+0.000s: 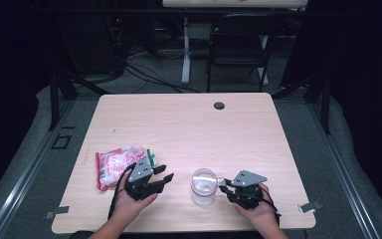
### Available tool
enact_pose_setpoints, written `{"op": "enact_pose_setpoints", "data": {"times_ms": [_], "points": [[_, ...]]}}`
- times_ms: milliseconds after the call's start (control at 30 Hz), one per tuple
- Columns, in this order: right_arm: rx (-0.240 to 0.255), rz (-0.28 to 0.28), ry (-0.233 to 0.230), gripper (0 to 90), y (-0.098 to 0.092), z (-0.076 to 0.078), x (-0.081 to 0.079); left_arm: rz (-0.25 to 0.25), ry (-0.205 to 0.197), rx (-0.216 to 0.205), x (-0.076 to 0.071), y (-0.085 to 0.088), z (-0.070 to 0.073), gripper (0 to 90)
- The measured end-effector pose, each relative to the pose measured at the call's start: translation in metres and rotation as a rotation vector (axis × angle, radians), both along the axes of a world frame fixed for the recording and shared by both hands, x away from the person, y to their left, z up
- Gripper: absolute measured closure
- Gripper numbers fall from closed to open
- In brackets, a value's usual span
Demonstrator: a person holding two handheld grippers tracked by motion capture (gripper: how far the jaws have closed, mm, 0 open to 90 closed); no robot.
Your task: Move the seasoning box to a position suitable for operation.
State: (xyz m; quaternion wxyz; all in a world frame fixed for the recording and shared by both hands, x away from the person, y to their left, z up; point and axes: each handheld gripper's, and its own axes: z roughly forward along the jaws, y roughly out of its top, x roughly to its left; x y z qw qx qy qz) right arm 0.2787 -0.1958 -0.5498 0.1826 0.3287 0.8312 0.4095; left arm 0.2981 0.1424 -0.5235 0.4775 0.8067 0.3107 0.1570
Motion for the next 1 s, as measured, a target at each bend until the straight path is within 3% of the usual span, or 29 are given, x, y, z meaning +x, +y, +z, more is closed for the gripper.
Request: {"op": "enact_pose_setpoints", "data": {"times_ms": [167,200,300,400,533,633,700,733,867,967,1000], "points": [[0.008,0.002,-0.018,61.2,-0.004,0.009,-0.008,0.006,0.003,-0.006,0.0,0.001,0.001,57.4],[-0.021,0.015,-0.036,60.2,-0.003,0.015,-0.014,0.01,0.005,-0.014,0.001,0.002,0.002,57.5],[-0.049,0.025,-0.061,60.2,-0.002,0.021,-0.019,0.012,-0.001,-0.016,0.002,0.003,0.004,58.5],[-0.035,0.02,-0.05,61.4,-0.003,0.024,-0.021,0.016,0.001,-0.028,0.002,0.003,0.005,59.1],[-0.018,-0.014,-0.064,61.5,-0.006,0.031,-0.024,0.011,-0.008,-0.012,0.003,0.0,0.005,59.0],[-0.006,-0.043,-0.048,63.0,-0.009,0.035,-0.025,0.008,-0.015,0.003,0.003,-0.002,0.007,58.7],[-0.011,-0.097,-0.056,66.5,-0.009,0.043,-0.026,0.001,0.009,-0.018,0.005,-0.004,0.014,59.6],[-0.011,-0.097,-0.056,66.5,-0.009,0.043,-0.026,0.001,0.009,-0.018,0.005,-0.004,0.014,59.6],[0.06,-0.146,-0.017,74.0,-0.007,0.066,-0.025,-0.003,0.023,-0.015,0.007,-0.014,0.029,60.7],[0.032,-0.159,-0.018,74.4,-0.003,0.074,-0.024,-0.021,0.044,-0.028,0.009,-0.019,0.035,64.1],[0.02,-0.164,0.0,74.6,0.002,0.079,-0.02,-0.014,0.064,-0.034,0.012,-0.024,0.043,64.2]]}}
